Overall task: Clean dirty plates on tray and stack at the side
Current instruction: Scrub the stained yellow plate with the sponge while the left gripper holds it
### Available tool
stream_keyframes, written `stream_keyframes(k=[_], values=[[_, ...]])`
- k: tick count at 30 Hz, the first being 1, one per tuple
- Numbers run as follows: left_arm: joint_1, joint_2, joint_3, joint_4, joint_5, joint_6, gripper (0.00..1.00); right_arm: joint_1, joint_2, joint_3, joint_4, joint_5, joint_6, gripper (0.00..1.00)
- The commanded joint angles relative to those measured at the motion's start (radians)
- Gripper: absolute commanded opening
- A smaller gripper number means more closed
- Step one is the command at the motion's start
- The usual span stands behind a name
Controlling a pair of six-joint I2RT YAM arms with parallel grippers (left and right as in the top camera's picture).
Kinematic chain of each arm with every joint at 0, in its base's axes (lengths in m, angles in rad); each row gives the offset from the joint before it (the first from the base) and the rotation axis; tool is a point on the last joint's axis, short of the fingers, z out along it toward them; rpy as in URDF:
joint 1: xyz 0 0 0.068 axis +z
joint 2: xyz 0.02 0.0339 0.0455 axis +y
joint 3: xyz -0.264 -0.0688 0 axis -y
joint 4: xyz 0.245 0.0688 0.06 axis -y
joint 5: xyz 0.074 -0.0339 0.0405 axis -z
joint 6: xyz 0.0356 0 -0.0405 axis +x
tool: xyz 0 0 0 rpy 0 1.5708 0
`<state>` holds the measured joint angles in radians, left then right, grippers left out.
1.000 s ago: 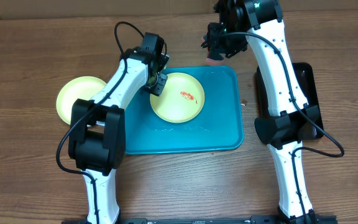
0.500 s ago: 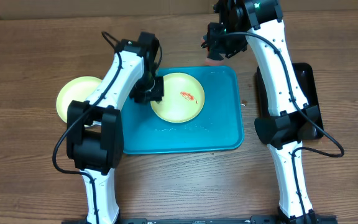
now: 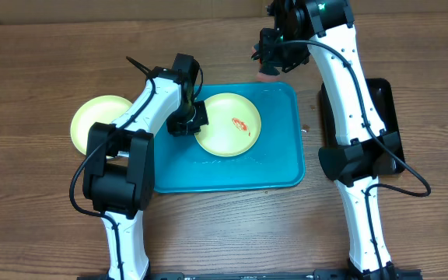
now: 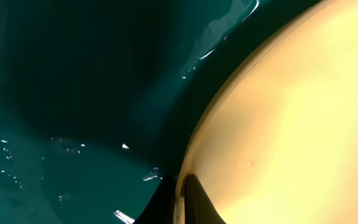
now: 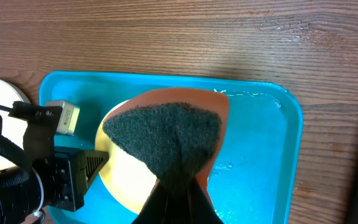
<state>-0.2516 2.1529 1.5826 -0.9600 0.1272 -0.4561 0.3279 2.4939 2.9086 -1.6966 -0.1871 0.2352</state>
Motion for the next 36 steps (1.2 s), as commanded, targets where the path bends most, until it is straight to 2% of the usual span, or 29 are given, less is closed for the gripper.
stream_keyframes(k=[1,6,9,12,15,18,26,36], values=[[0.001,0.013,-0.016,0.027,-0.041,0.084,0.04,-0.002,-0.025,0.003,0.003,-0.022,0.001,0.04],[0.004,0.013,-0.016,0.085,-0.042,0.347,0.04,0.01,-0.025,0.003,0.003,-0.028,0.0,0.04],[0.006,0.013,-0.016,0.11,-0.043,0.419,0.04,0.025,-0.025,0.003,0.003,-0.027,0.0,0.04],[0.011,0.013,-0.016,0.118,-0.05,0.398,0.04,0.04,-0.024,-0.006,0.003,-0.026,0.0,0.04],[0.025,0.013,-0.016,0.112,-0.056,0.253,0.04,0.058,-0.024,-0.051,0.006,-0.008,0.0,0.04],[0.045,0.013,-0.016,0.103,-0.025,0.162,0.04,0.071,-0.024,-0.141,0.015,0.006,0.001,0.04],[0.076,0.013,-0.016,0.055,0.091,0.164,0.04,0.088,-0.024,-0.389,0.117,-0.017,0.004,0.04],[0.076,0.013,-0.016,0.045,0.162,0.172,0.04,0.132,-0.024,-0.549,0.253,-0.016,-0.002,0.04]])
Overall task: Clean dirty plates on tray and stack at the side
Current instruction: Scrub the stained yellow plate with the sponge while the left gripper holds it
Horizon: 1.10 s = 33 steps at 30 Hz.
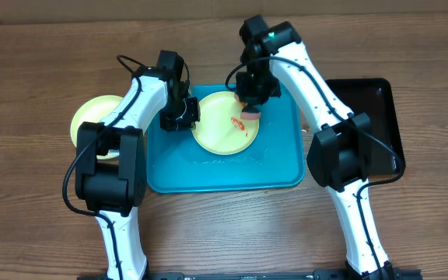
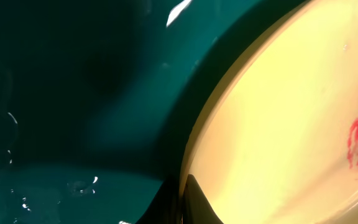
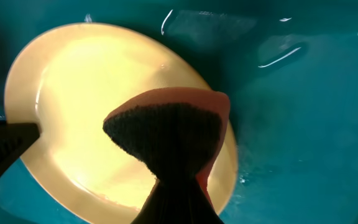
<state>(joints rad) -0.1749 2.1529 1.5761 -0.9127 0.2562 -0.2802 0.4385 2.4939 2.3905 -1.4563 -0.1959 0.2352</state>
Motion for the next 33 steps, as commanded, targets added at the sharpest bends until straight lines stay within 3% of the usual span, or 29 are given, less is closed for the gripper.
stream_keyframes(k=[1,15,25,33], values=[[0.0,0.013,-0.01,-0.003,0.033,-0.004,0.04,0.026,-0.024,-0.047,0.017,-0.005,-0.004,0.04],[0.019,0.013,-0.01,-0.008,0.034,-0.004,0.04,0.032,-0.024,-0.224,0.072,0.203,-0.003,0.04],[0.019,0.013,-0.01,0.001,0.119,-0.005,0.04,0.09,-0.024,-0.225,0.187,-0.073,-0.054,0.04],[0.019,0.013,-0.01,0.002,0.142,-0.004,0.04,0.192,-0.024,-0.225,0.245,-0.039,-0.054,0.04]])
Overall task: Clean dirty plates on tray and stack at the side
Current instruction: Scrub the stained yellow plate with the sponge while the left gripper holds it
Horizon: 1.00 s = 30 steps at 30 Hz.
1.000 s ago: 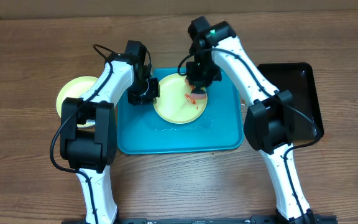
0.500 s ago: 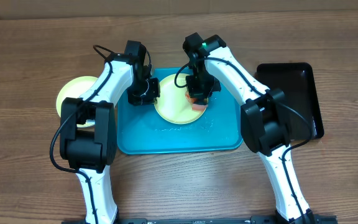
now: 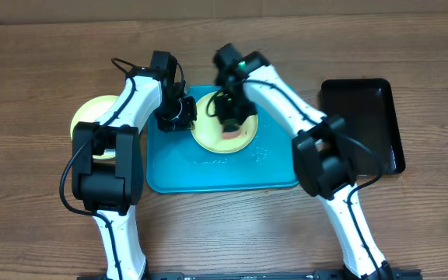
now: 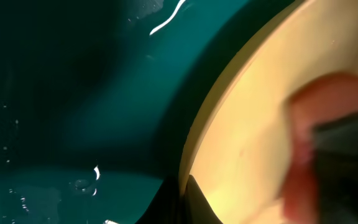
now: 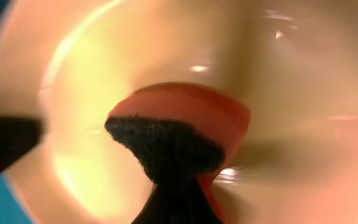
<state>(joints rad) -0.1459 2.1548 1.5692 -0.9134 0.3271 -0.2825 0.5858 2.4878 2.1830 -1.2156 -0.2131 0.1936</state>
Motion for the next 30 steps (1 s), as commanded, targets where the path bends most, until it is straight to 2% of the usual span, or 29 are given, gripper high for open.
stream_keyframes(k=[1,11,20,24,30], values=[[-0.01,0.011,-0.003,0.003,0.071,-0.002,0.04,0.05,-0.018,-0.018,0.003,-0.001,-0.012,0.04],[0.008,0.011,-0.003,0.002,0.069,-0.002,0.04,-0.001,-0.018,-0.018,-0.073,0.265,-0.013,0.04],[0.029,0.011,-0.003,-0.002,0.059,0.007,0.04,-0.11,-0.018,-0.018,-0.106,0.337,-0.072,0.04],[0.038,0.011,-0.003,-0.005,0.059,0.013,0.04,-0.137,-0.018,-0.018,-0.106,0.3,-0.072,0.04],[0.043,0.011,-0.003,0.002,0.064,0.013,0.04,-0.115,-0.017,-0.031,-0.083,0.079,-0.089,0.04]])
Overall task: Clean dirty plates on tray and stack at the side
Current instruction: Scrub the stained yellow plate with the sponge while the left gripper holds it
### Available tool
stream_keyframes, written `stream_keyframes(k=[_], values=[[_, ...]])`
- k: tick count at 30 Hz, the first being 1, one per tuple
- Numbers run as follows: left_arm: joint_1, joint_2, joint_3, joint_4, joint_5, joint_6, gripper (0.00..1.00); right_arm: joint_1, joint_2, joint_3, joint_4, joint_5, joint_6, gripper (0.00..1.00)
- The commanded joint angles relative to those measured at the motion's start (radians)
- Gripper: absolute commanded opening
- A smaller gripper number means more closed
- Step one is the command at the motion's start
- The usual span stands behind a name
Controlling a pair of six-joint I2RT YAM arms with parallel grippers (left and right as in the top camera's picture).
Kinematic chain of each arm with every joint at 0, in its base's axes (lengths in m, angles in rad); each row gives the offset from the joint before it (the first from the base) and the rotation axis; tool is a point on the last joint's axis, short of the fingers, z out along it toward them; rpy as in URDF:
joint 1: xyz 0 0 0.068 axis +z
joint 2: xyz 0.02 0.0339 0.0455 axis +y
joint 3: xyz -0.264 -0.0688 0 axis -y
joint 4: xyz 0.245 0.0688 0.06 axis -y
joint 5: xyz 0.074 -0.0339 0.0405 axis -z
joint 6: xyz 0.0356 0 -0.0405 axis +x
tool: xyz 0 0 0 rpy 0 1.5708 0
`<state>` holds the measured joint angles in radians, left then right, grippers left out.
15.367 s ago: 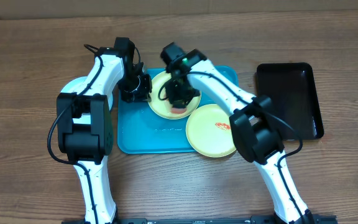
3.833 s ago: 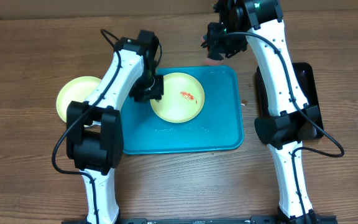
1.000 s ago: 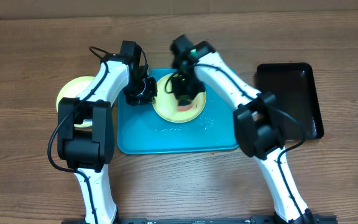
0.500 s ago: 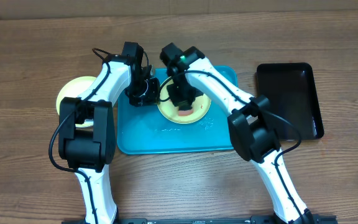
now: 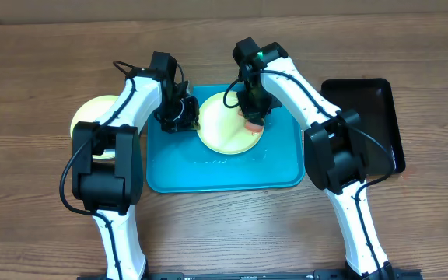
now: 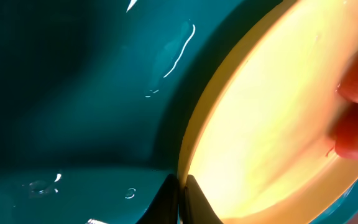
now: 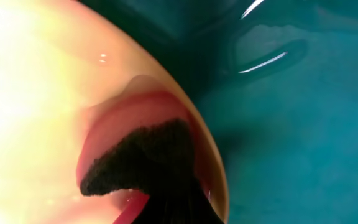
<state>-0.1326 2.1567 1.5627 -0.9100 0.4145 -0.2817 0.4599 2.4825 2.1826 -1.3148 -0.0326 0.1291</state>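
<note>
A yellow plate (image 5: 225, 124) lies on the teal tray (image 5: 208, 175). My left gripper (image 5: 183, 117) is shut on the plate's left rim (image 6: 197, 137), its fingers (image 6: 194, 202) pinching the edge. My right gripper (image 5: 253, 110) is shut on a sponge (image 7: 138, 158) with a dark scrub face and a pink body, pressed onto the plate (image 7: 36, 93) near its right rim. The red stain is not visible under the sponge. A second yellow plate (image 5: 92, 117) rests on the table left of the tray.
A black tray (image 5: 368, 117) sits on the wooden table at the right. Water drops and streaks (image 6: 173, 53) lie on the teal tray's floor. Both arms cross over the tray's back half.
My right gripper with the sponge has moved from the plate's middle to its right side. The plate sits slightly further right. My left gripper still pinches the left rim.
At first my right gripper held the sponge above the tray's back edge while the left pinched the plate's rim, a red stain showing. Then the sponge hung over the plate, then pressed on its middle, and now on its right side; no stain shows.
</note>
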Motion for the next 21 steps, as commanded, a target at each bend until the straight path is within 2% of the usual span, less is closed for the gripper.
stream_keyframes(k=[1,8,15,21], values=[[0.033,0.009,0.004,-0.001,-0.021,0.012,0.04,0.019,-0.012,-0.043,0.027,-0.138,-0.047,0.04],[0.078,0.009,0.004,-0.008,0.026,0.013,0.04,0.065,-0.012,-0.186,0.072,-0.267,-0.104,0.04],[0.087,0.009,0.004,-0.008,0.028,0.012,0.04,0.076,-0.012,-0.192,0.049,-0.555,-0.24,0.04],[0.087,0.009,0.004,-0.008,0.031,0.012,0.04,0.116,-0.012,-0.192,0.045,-0.61,-0.242,0.04]])
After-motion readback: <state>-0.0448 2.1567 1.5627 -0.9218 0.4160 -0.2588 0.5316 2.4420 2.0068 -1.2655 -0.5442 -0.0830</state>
